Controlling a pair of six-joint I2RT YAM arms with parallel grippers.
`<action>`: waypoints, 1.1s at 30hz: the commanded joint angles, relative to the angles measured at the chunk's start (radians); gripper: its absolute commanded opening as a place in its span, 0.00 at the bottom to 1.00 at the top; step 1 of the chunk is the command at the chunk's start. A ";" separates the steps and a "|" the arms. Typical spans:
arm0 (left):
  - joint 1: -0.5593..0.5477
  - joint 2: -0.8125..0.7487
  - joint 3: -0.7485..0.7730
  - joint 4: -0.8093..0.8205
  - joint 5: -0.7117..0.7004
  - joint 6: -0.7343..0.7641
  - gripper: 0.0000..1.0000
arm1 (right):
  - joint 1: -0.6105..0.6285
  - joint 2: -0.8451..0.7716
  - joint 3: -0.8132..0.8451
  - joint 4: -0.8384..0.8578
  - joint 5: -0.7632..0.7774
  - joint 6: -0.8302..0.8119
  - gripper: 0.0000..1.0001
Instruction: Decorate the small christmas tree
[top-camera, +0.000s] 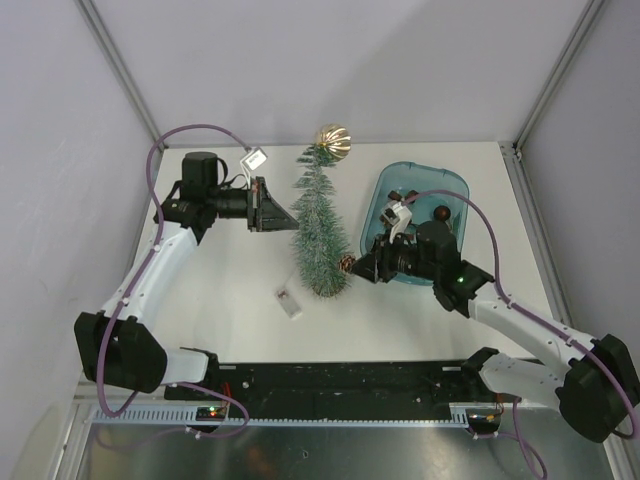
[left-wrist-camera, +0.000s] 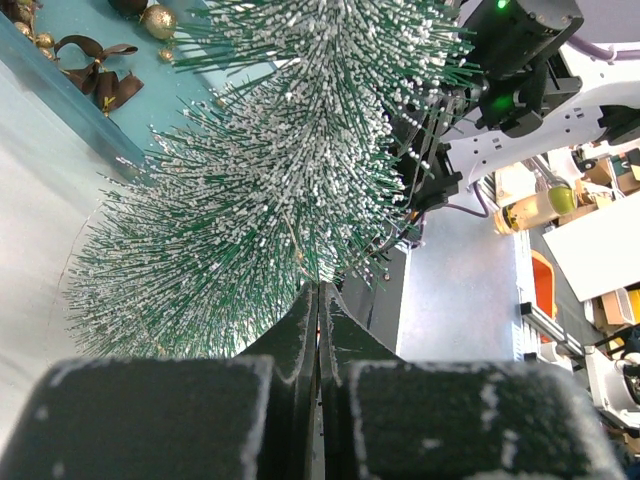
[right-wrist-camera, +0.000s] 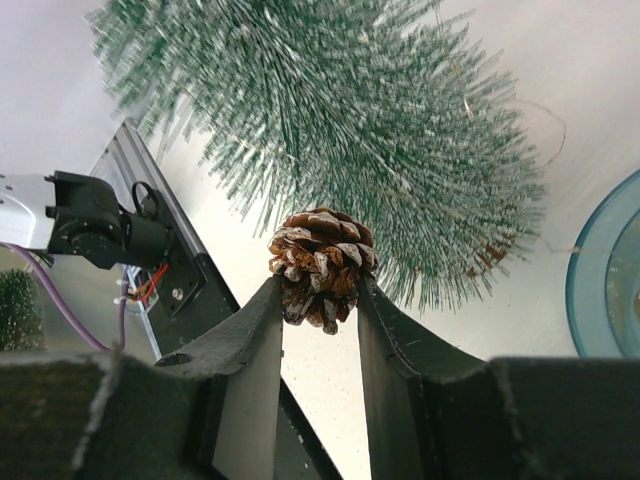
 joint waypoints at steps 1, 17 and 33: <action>-0.008 -0.037 0.022 0.005 0.022 0.004 0.00 | 0.023 -0.013 -0.030 0.010 0.035 -0.010 0.33; -0.014 -0.039 0.020 0.005 0.015 0.003 0.00 | 0.031 -0.042 -0.048 0.045 0.081 -0.006 0.33; -0.027 -0.033 0.032 0.005 0.006 -0.001 0.00 | 0.150 -0.040 -0.049 -0.029 0.231 -0.032 0.67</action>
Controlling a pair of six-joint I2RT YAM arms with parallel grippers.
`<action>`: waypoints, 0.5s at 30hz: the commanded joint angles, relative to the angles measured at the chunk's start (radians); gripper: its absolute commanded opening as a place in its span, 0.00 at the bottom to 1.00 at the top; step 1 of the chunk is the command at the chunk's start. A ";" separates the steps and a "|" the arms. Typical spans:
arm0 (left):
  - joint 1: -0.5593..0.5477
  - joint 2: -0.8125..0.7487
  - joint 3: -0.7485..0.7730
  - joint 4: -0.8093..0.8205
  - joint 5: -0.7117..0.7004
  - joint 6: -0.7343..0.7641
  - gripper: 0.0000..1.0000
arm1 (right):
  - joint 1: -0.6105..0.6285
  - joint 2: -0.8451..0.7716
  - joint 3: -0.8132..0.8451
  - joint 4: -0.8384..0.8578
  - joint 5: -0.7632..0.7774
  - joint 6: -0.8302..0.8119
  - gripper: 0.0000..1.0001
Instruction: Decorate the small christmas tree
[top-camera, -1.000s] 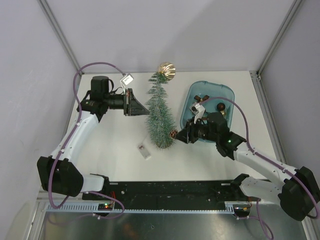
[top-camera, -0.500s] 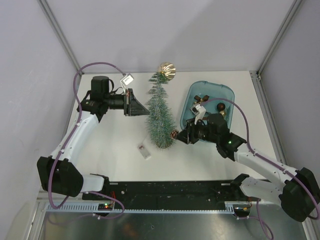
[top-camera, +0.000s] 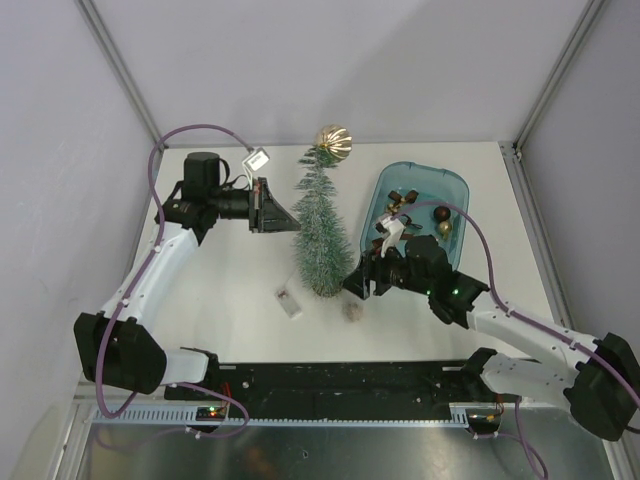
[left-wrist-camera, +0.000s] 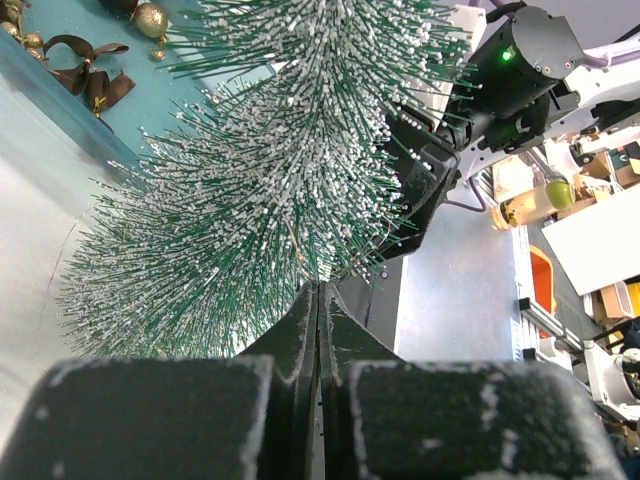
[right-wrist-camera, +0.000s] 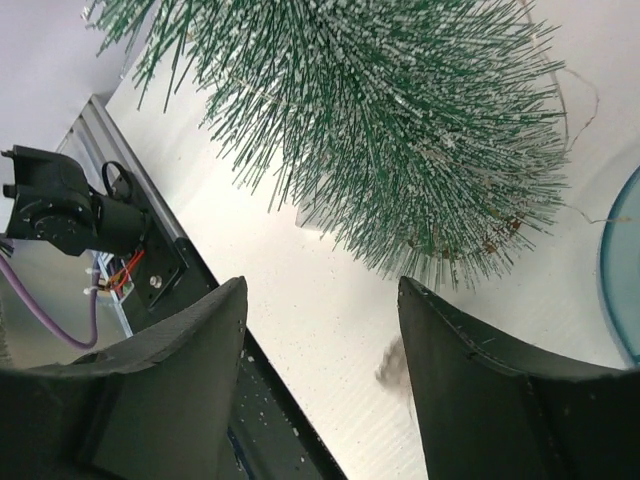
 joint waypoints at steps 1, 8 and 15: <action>-0.014 -0.027 0.033 0.005 0.006 -0.001 0.00 | 0.032 -0.013 0.001 -0.027 0.084 -0.024 0.67; -0.021 -0.029 0.036 0.005 -0.001 -0.005 0.00 | -0.001 -0.098 0.000 -0.102 0.134 -0.031 0.69; -0.022 -0.024 0.035 0.004 -0.001 0.000 0.00 | -0.025 -0.191 0.006 -0.299 0.420 0.006 0.71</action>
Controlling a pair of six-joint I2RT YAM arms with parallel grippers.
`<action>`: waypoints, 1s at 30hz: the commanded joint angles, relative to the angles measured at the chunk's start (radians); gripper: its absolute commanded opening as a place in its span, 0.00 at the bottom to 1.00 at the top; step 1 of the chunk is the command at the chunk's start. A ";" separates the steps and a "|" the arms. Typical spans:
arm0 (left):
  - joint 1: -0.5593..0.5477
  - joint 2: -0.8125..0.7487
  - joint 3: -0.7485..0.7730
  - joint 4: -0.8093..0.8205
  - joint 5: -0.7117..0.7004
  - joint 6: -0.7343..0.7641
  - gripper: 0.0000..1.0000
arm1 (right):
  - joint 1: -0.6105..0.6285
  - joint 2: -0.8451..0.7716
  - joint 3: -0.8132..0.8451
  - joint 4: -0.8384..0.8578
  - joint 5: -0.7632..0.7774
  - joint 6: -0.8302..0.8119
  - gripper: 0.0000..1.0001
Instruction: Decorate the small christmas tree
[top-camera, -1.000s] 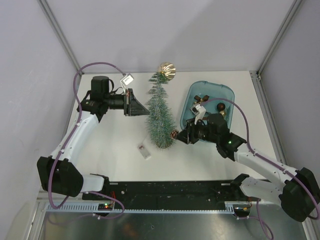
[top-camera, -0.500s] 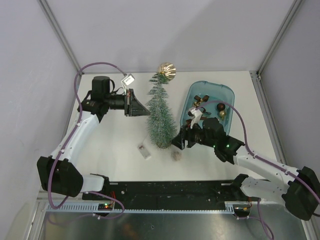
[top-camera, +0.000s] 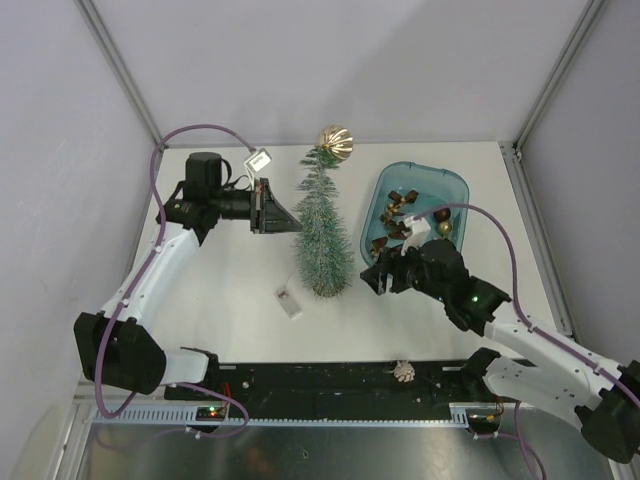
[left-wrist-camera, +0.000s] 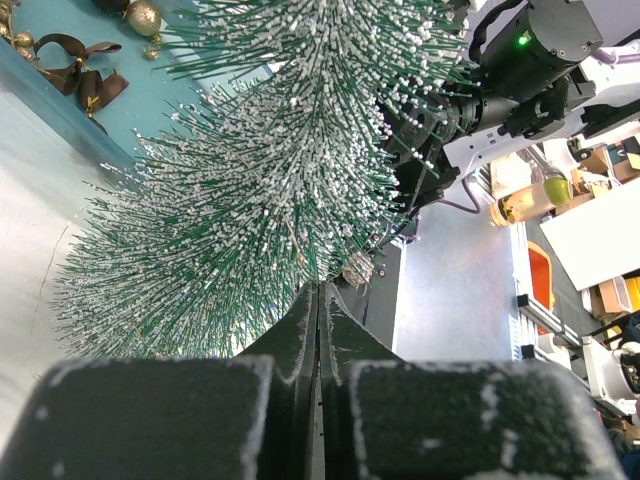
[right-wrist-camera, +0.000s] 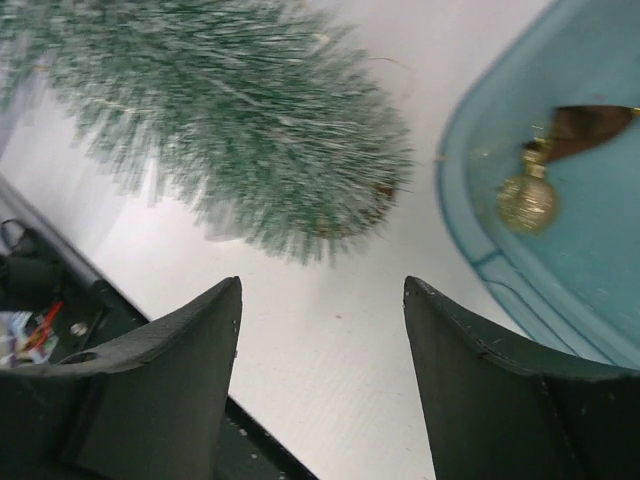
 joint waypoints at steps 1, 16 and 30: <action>-0.010 -0.024 0.035 0.005 0.000 0.000 0.00 | -0.041 -0.066 0.009 -0.126 0.260 0.036 0.72; -0.013 -0.018 0.029 0.006 -0.013 0.007 0.00 | 0.289 -0.077 0.187 -0.765 0.437 0.378 0.85; -0.019 -0.037 0.031 0.005 -0.021 -0.001 0.00 | 0.527 0.037 0.008 -0.807 0.504 0.725 0.78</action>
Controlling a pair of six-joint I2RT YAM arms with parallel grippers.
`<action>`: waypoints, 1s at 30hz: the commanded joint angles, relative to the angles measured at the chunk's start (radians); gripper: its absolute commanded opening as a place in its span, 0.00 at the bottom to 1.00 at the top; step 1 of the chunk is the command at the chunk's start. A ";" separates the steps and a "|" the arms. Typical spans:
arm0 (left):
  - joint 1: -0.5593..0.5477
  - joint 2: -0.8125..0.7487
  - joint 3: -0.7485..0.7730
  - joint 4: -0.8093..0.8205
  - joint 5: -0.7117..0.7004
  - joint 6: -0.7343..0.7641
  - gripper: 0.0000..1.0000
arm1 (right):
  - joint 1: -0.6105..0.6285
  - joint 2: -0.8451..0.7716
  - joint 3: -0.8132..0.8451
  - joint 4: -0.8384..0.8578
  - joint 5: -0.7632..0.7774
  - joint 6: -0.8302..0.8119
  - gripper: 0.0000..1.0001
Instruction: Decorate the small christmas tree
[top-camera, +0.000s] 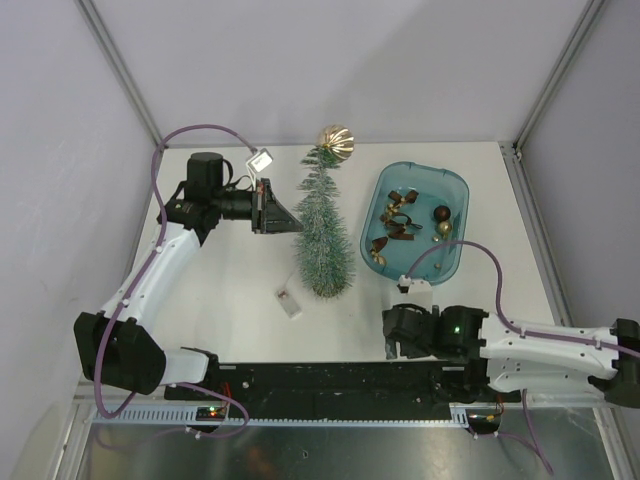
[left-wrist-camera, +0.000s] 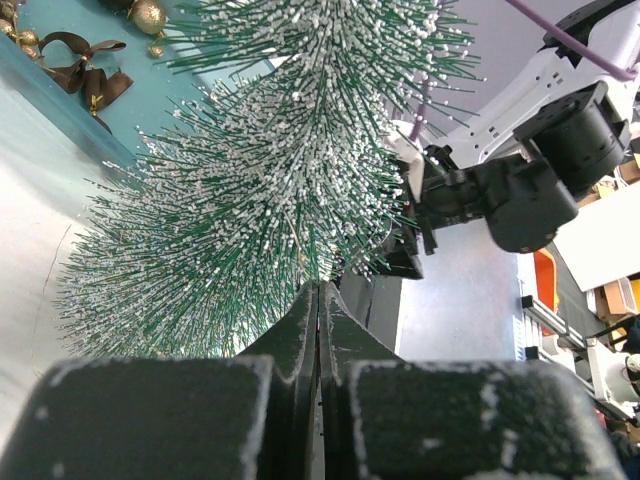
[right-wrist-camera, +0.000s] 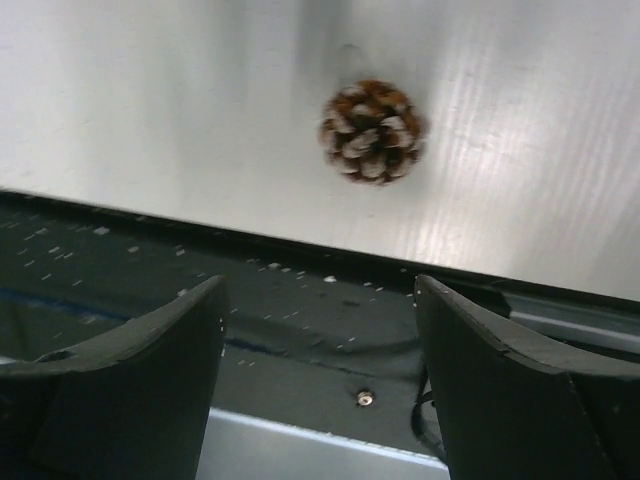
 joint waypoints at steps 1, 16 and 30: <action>-0.010 -0.037 0.033 0.006 -0.002 -0.003 0.00 | -0.058 0.024 -0.055 0.018 0.053 0.052 0.77; -0.011 -0.035 0.023 0.006 -0.003 0.003 0.00 | -0.243 0.120 -0.151 0.344 0.021 -0.127 0.64; -0.011 -0.018 0.020 0.005 0.004 0.014 0.00 | -0.270 -0.135 -0.128 0.346 -0.004 -0.191 0.21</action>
